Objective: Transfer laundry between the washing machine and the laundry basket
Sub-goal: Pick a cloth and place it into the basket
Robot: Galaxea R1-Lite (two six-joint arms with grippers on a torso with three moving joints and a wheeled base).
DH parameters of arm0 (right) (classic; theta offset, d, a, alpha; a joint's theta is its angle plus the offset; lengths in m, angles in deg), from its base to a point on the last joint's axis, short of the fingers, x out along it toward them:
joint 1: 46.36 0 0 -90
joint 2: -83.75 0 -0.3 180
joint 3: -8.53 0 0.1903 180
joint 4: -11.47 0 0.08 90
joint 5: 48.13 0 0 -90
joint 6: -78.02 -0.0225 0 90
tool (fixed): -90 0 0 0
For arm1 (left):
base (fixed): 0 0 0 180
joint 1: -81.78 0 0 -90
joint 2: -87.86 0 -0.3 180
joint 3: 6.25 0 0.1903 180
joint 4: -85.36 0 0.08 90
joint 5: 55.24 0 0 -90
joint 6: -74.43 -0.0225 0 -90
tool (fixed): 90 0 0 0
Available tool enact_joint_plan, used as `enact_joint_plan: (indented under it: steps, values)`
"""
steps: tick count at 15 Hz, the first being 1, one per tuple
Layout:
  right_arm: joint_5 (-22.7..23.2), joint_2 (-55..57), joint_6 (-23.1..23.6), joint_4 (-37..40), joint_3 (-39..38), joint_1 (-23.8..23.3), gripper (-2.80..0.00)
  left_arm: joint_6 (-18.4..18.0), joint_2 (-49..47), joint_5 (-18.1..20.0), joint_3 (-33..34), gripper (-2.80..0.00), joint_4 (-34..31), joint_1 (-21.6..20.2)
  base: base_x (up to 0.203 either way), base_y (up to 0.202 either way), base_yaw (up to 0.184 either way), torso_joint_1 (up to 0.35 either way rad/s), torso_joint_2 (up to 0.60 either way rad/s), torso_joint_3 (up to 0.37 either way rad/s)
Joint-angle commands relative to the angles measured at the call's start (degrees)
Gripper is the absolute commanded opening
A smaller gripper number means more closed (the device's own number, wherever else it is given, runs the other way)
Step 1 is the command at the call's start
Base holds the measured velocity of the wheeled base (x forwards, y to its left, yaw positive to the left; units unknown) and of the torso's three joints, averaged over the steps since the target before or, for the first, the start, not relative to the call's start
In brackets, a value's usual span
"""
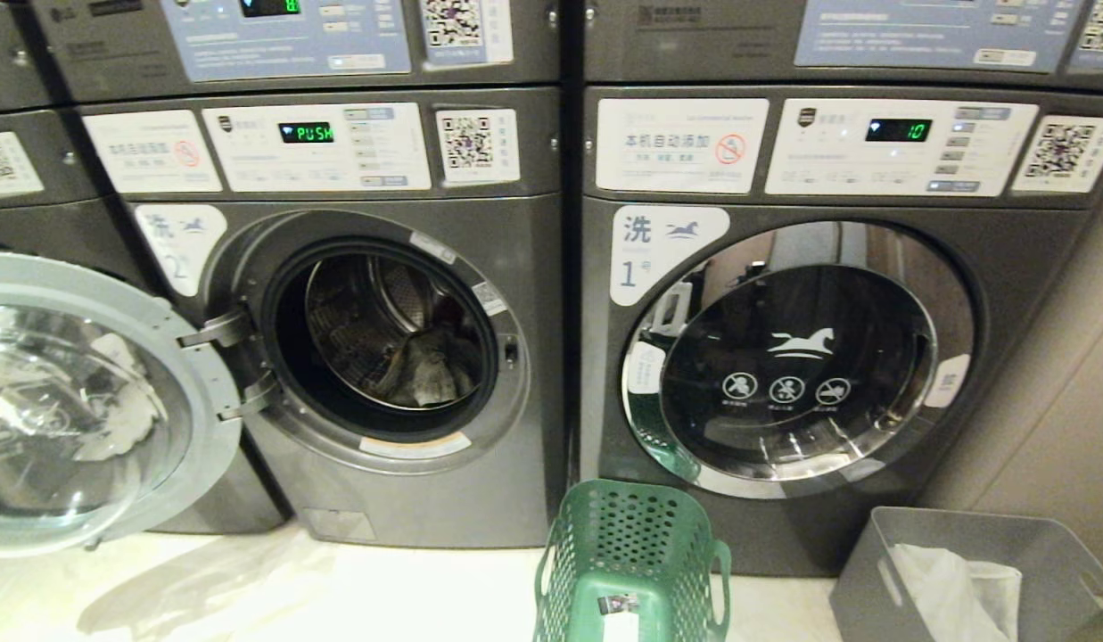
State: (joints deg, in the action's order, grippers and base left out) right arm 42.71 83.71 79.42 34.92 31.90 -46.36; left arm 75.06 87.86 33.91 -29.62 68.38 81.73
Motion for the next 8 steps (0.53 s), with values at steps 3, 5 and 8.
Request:
enact_joint_plan:
  steps: [3, 5, 8]
  values:
    - [0.04, 0.05, -0.08, 0.01, 0.0, 0.0, -2.8, 0.07, -0.09, -0.03, 2.29, -2.8, 0.03, -0.04, 0.0, -0.005, 0.106, 0.0, 0.0, 0.002]
    - [0.04, 0.05, -0.08, 0.01, 0.0, 0.0, -2.8, 0.07, -0.09, -0.03, 2.29, -2.8, 0.03, -0.04, 0.0, 0.0, 0.0, 0.0, 0.0, 0.0]
    - [0.04, 0.05, -0.17, 0.01, 0.0, 0.0, -2.8, 0.07, -0.09, -0.03, 2.29, -2.8, 0.12, -0.04, 0.0, 0.0, 0.0, 0.0, 0.0, 0.0]
